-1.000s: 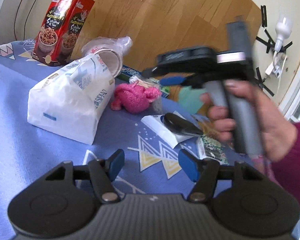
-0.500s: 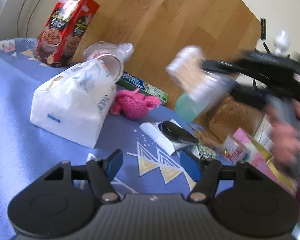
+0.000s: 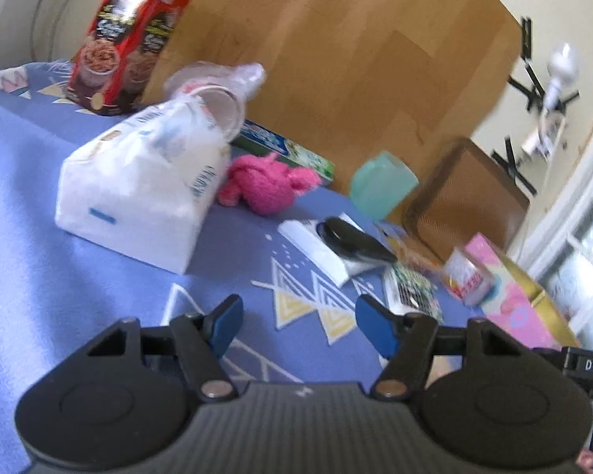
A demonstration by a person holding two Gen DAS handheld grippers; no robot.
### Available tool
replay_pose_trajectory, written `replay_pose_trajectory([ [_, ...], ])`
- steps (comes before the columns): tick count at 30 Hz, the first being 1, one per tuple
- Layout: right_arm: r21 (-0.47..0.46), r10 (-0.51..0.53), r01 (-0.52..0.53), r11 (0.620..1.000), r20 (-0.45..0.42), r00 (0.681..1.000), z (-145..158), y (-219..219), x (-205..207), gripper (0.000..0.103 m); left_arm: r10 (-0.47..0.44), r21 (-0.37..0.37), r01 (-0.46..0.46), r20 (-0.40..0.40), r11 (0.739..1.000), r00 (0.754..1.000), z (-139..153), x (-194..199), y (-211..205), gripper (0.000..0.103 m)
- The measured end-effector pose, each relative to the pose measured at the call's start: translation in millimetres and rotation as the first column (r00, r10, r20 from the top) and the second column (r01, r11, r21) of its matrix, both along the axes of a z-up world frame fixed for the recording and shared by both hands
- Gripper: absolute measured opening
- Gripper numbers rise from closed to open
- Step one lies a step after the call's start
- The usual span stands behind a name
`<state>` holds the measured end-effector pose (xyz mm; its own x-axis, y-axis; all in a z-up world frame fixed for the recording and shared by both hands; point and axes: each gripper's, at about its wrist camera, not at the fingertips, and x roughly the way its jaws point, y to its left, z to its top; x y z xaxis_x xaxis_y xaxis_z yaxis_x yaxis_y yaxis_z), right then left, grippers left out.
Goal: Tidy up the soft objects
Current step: 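Carry the cotton-swab pack into the tin and open the right gripper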
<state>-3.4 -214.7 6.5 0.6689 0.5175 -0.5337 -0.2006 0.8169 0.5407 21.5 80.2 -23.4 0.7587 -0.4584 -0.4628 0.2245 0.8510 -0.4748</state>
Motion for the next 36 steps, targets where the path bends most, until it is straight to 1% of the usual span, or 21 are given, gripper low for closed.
replay_pose_trajectory([
  [2,-0.105,0.033,-0.022,0.994,0.1,0.994,9,2,-16,0.059,-0.049,-0.029,0.049,-0.025,0.998,0.998,2,-5,-7,0.063],
  [5,-0.176,0.157,-0.127,0.976,0.174,0.972,11,7,-35,0.073,-0.154,-0.092,0.149,-0.054,0.985,0.987,8,-12,-31,0.063],
  [7,-0.246,0.222,-0.171,0.954,0.199,0.954,7,20,-42,0.081,-0.205,-0.061,0.201,-0.064,0.978,0.977,13,-15,-53,0.063],
  [9,-0.344,0.285,-0.203,0.917,0.209,0.935,2,36,-43,0.081,-0.242,-0.013,0.242,-0.108,0.97,0.964,11,-15,-74,0.061],
  [10,-0.396,0.309,-0.213,0.893,0.198,0.93,-2,46,-41,0.081,-0.256,-0.009,0.257,-0.123,0.966,0.959,7,-14,-82,0.055],
  [11,-0.432,0.326,-0.223,0.874,0.18,0.928,-5,52,-37,0.08,-0.254,0.004,0.256,-0.105,0.967,0.961,6,-16,-87,0.044],
  [12,-0.443,0.349,-0.249,0.862,0.16,0.923,-13,56,-33,0.074,-0.278,0.001,0.281,-0.119,0.96,0.953,5,-14,-92,0.041],
  [13,-0.425,0.352,-0.253,0.869,0.172,0.92,-15,52,-34,0.067,-0.28,0.002,0.283,-0.127,0.959,0.952,8,-15,-97,0.042],
  [15,-0.429,0.337,-0.23,0.874,0.194,0.921,-11,48,-38,0.06,-0.287,0.052,0.293,-0.094,0.955,0.953,22,-17,-109,0.042],
  [17,-0.44,0.298,-0.162,0.884,0.26,0.919,-3,37,-47,0.06,-0.322,0.073,0.324,-0.048,0.943,0.946,38,-19,-123,0.041],
  [19,-0.419,0.233,-0.083,0.904,0.321,0.918,7,18,-54,0.06,-0.372,0.083,0.371,-0.005,0.925,0.928,56,-13,-146,0.041],
  [22,-0.389,0.116,0.049,0.92,0.388,0.914,20,-22,-65,0.06,-0.465,0.095,0.46,0.035,0.883,0.885,76,-4,-192,0.041],
  [26,-0.376,-0.036,0.214,0.901,0.428,0.903,27,-71,-71,0.06,-0.572,0.141,0.559,0.067,0.817,0.818,85,4,-263,0.041],
  [28,-0.377,-0.104,0.28,0.883,0.424,0.9,26,-97,-71,0.06,-0.604,0.153,0.591,0.06,0.792,0.794,84,8,-296,0.042],
  [29,-0.373,-0.134,0.303,0.877,0.417,0.899,26,-109,-70,0.06,-0.614,0.158,0.601,0.055,0.784,0.787,83,11,-310,0.047],
  [30,-0.369,-0.162,0.324,0.871,0.407,0.899,24,-122,-67,0.061,-0.615,0.166,0.6,0.054,0.783,0.787,82,12,-322,0.051],
  [31,-0.358,-0.184,0.342,0.869,0.407,0.894,21,-131,-63,0.061,-0.614,0.178,0.598,0.058,0.782,0.787,79,16,-335,0.063],
  [32,-0.355,-0.217,0.374,0.857,0.41,0.886,20,-138,-58,0.061,-0.606,0.2,0.585,0.065,0.786,0.793,78,18,-346,0.068],
  [33,-0.372,-0.261,0.424,0.826,0.415,0.871,17,-146,-52,0.066,-0.593,0.221,0.567,0.074,0.794,0.802,77,19,-355,0.068],
  [35,-0.397,-0.356,0.53,0.749,0.434,0.828,9,-162,-41,0.067,-0.573,0.248,0.54,0.081,0.804,0.816,75,18,-358,0.068],
  [36,-0.39,-0.386,0.547,0.741,0.419,0.822,7,-171,-37,0.067,-0.567,0.239,0.537,0.08,0.809,0.82,75,17,-352,0.068],
])
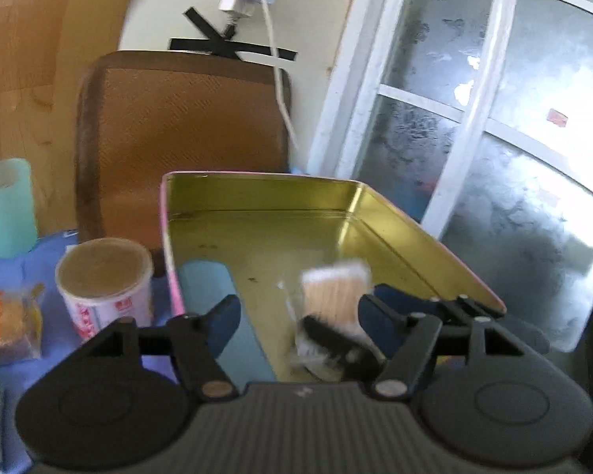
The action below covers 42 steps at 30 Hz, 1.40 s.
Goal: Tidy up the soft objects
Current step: 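Carry the cotton-swab pack into the tin and open the right gripper, then grasp the black oval pouch with the left gripper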
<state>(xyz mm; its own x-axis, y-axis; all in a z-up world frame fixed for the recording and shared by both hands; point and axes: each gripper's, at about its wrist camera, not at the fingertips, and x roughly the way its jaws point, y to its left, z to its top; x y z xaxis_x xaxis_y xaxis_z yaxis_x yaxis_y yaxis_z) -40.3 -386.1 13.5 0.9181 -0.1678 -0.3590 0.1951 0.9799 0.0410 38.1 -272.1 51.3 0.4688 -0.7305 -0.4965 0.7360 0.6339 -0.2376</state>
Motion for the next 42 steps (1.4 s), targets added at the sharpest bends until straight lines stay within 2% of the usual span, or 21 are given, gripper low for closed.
replay_pose_trajectory([
  [3,0.123,-0.04,0.036,0.992,0.029,0.999,-4,-21,-6,0.067,0.009,-0.03,-0.009,0.0,1.0,1.0,0,-6,28,0.068],
  [6,0.132,-0.066,0.059,0.989,0.05,0.997,-2,-19,-12,0.067,0.042,-0.069,-0.042,-0.006,0.997,0.999,0,-9,62,0.068],
  [10,0.144,-0.04,0.022,0.989,0.123,0.992,9,-2,-24,0.067,0.144,-0.087,-0.147,-0.036,0.985,0.989,-13,-12,126,0.068],
  [13,0.139,0.052,-0.075,0.987,0.164,0.985,24,21,-18,0.063,0.282,-0.057,-0.283,-0.025,0.957,0.959,-30,-13,181,0.068],
  [15,0.137,0.149,-0.172,0.976,0.161,0.976,30,41,-7,0.063,0.376,-0.027,-0.376,-0.014,0.926,0.926,-41,-10,215,0.068],
  [16,0.14,0.208,-0.229,0.963,0.15,0.967,32,54,2,0.063,0.432,-0.009,-0.432,-0.012,0.902,0.902,-47,-9,233,0.068],
  [18,0.159,0.346,-0.358,0.92,0.1,0.933,32,83,24,0.063,0.522,0.007,-0.522,-0.02,0.853,0.853,-56,-6,268,0.067],
  [20,0.197,0.463,-0.462,0.865,0.044,0.885,30,115,50,0.063,0.593,-0.014,-0.595,-0.062,0.804,0.803,-66,-4,299,0.067],
  [21,0.202,0.518,-0.511,0.835,0.022,0.855,29,132,62,0.063,0.614,-0.031,-0.618,-0.084,0.786,0.785,-70,-4,311,0.067],
  [22,0.193,0.566,-0.555,0.809,0.001,0.824,27,150,76,0.063,0.627,-0.057,-0.636,-0.122,0.769,0.769,-73,-2,320,0.064],
  [23,0.17,0.605,-0.593,0.787,-0.028,0.795,26,170,92,0.063,0.622,-0.114,-0.641,-0.166,0.759,0.765,-73,-2,331,0.064],
  [25,0.134,0.656,-0.643,0.754,-0.09,0.75,22,199,127,0.064,0.636,-0.158,-0.658,-0.174,0.736,0.752,-73,-3,338,0.064],
  [26,0.122,0.671,-0.66,0.741,-0.121,0.731,19,211,144,0.066,0.633,-0.168,-0.657,-0.177,0.735,0.753,-73,-3,340,0.064],
  [28,0.099,0.687,-0.681,0.725,-0.177,0.705,12,229,173,0.076,0.624,-0.179,-0.646,-0.17,0.742,0.763,-71,-2,341,0.064],
  [30,0.118,0.705,-0.699,0.705,-0.23,0.671,3,241,197,0.074,0.621,-0.182,-0.642,-0.164,0.745,0.767,-70,-2,339,0.065],
  [32,0.183,0.716,-0.695,0.695,-0.267,0.645,-5,246,213,0.072,0.624,-0.19,-0.643,-0.159,0.742,0.766,-70,-3,341,0.066],
  [34,0.2,0.721,-0.694,0.691,-0.253,0.645,-5,247,201,0.071,0.624,-0.205,-0.643,-0.158,0.738,0.766,-70,-5,342,0.066],
  [37,0.178,0.739,-0.72,0.671,-0.238,0.63,-3,249,160,0.071,0.615,-0.216,-0.637,-0.166,0.74,0.771,-73,-4,342,0.066],
  [42,0.157,0.728,-0.716,0.68,-0.261,0.634,-11,251,92,0.07,0.615,-0.171,-0.636,-0.166,0.752,0.771,-74,0,336,0.066],
])
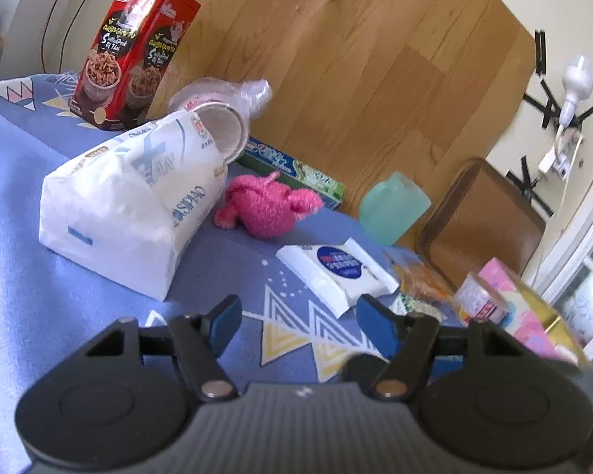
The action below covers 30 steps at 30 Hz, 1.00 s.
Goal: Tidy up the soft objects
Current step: 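Grasp the black oval pouch with the left gripper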
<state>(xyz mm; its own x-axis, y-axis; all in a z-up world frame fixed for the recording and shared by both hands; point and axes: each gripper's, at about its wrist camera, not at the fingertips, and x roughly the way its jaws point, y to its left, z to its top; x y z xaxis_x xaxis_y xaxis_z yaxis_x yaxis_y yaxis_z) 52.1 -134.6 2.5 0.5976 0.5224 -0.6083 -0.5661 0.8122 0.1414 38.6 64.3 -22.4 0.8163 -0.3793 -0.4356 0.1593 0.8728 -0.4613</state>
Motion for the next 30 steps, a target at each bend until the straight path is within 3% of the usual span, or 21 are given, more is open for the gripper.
replay_pose_trajectory([
  [3,-0.021,0.019,-0.019,1.0,0.025,1.0,-6,1,-36,0.073,-0.018,0.064,0.02,-0.035,0.998,0.999,0,4,-11,0.066],
  [6,-0.019,-0.029,0.031,0.999,0.066,0.997,-6,-2,-57,0.087,-0.015,0.163,0.02,-0.034,0.986,0.999,1,3,-26,0.068],
  [11,0.052,-0.101,0.099,0.994,0.034,0.994,-12,-23,-59,0.087,-0.016,0.285,0.024,-0.031,0.958,0.999,2,1,-44,0.07],
  [25,0.126,-0.129,0.125,0.984,0.024,0.991,-15,-34,-65,0.087,-0.019,0.314,0.028,-0.033,0.949,0.999,3,2,-46,0.07],
  [28,0.114,-0.122,0.118,0.986,0.028,0.992,-16,-35,-64,0.087,-0.027,0.305,0.037,-0.037,0.952,0.999,3,3,-43,0.07],
  [30,0.101,-0.118,0.115,0.988,0.024,0.993,-15,-33,-62,0.087,-0.036,0.26,0.048,-0.052,0.964,0.998,6,1,-35,0.07],
])
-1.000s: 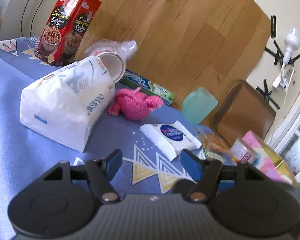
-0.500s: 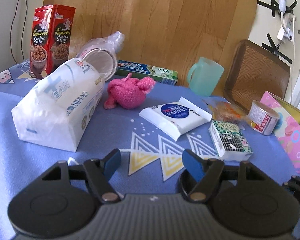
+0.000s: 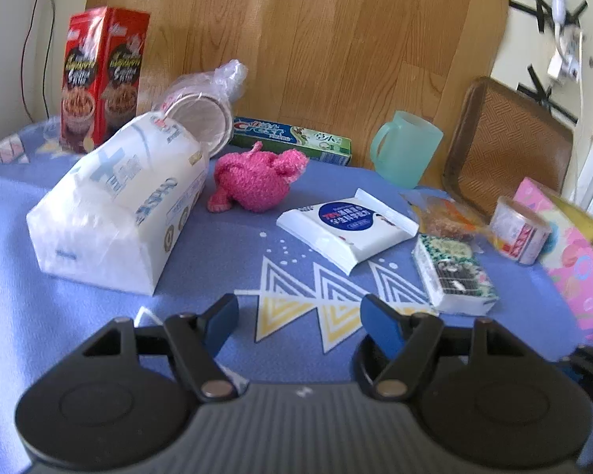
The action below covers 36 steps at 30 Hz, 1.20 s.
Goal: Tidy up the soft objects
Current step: 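Grasp the black oval pouch with the left gripper, then place the black pouch into the tin and open the left gripper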
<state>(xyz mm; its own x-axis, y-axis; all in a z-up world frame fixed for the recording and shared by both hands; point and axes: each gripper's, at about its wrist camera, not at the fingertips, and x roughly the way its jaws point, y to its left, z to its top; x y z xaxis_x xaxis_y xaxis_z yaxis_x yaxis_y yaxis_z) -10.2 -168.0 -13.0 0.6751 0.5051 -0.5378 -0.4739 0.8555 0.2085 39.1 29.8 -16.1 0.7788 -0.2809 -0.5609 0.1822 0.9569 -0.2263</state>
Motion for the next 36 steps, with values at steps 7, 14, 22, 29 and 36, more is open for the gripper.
replay_pose_trajectory([
  [7,-0.073,0.059,-0.057,0.996,0.021,0.998,6,13,17,0.084,-0.098,-0.246,0.087,-0.034,0.965,0.995,17,-24,25,0.068],
  [14,-0.12,0.118,-0.114,0.986,0.028,0.993,4,29,20,0.044,-0.155,-0.192,0.135,-0.098,0.972,0.983,4,-23,-11,0.046],
  [22,-0.059,-0.072,0.083,0.995,0.173,0.982,29,-29,-21,0.043,-0.323,-0.191,0.326,0.049,0.926,0.945,57,-27,-80,0.045],
  [29,0.0,-0.341,0.363,0.932,0.339,0.877,60,-123,-48,0.043,-0.519,-0.129,0.534,0.13,0.836,0.845,97,-13,-204,0.045],
  [36,-0.007,-0.567,0.598,0.802,0.307,0.764,42,-204,-27,0.044,-0.568,-0.031,0.57,0.06,0.821,0.821,82,2,-304,0.054],
])
